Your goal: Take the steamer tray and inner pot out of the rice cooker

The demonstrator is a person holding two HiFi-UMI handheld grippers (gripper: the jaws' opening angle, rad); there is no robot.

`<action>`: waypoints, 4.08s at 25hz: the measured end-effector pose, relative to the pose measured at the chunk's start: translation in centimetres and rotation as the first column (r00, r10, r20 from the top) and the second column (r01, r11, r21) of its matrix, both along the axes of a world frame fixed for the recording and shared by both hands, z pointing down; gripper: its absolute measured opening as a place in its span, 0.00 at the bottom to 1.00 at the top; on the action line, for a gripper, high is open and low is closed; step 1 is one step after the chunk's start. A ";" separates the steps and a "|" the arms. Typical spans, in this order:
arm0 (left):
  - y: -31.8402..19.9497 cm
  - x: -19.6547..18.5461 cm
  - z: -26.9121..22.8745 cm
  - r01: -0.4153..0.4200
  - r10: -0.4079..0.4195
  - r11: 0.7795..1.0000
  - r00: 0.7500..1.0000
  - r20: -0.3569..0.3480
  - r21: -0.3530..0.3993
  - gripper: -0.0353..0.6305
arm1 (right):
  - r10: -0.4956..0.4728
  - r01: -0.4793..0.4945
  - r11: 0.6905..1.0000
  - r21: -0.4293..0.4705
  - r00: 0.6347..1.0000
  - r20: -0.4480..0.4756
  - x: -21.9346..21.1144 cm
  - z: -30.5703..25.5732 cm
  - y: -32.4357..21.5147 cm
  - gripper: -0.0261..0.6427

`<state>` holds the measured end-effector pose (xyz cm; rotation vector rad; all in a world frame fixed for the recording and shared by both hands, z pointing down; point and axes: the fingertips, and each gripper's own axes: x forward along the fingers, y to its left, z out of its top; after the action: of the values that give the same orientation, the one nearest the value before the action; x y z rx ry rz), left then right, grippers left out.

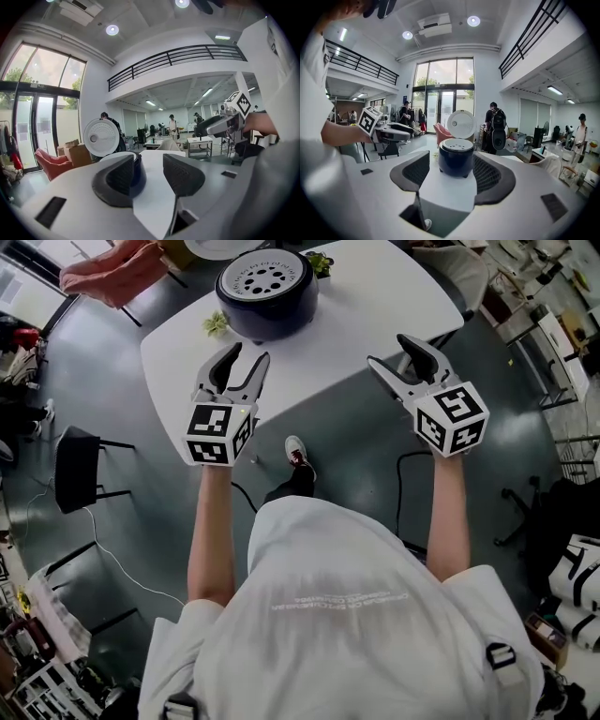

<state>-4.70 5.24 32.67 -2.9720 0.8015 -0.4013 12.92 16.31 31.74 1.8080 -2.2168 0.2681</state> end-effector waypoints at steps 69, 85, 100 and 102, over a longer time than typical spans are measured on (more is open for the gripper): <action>-32.8 3.8 15.2 0.634 -0.443 0.772 0.584 0.681 -0.041 0.25 | -0.645 0.715 0.692 -0.103 0.676 0.356 6.4 12.6 -39.1 0.38; -33.3 4.5 15.1 0.629 -0.424 0.762 0.668 0.612 -0.158 0.22 | -0.621 0.679 0.729 -0.089 0.710 0.334 6.4 11.6 -38.2 0.36; -33.0 5.3 13.7 0.547 -0.375 0.828 0.701 0.607 -0.121 0.23 | -0.549 0.605 0.789 -0.104 0.770 0.325 6.6 10.8 -37.0 0.35; -32.7 5.1 13.3 0.537 -0.373 0.837 0.703 0.605 -0.108 0.23 | -0.547 0.604 0.790 -0.107 0.772 0.323 6.0 10.8 -36.6 0.35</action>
<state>0.40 -27.45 45.95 -2.5498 1.4857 -1.4479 18.89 -20.27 42.55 0.9449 -2.6904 0.6176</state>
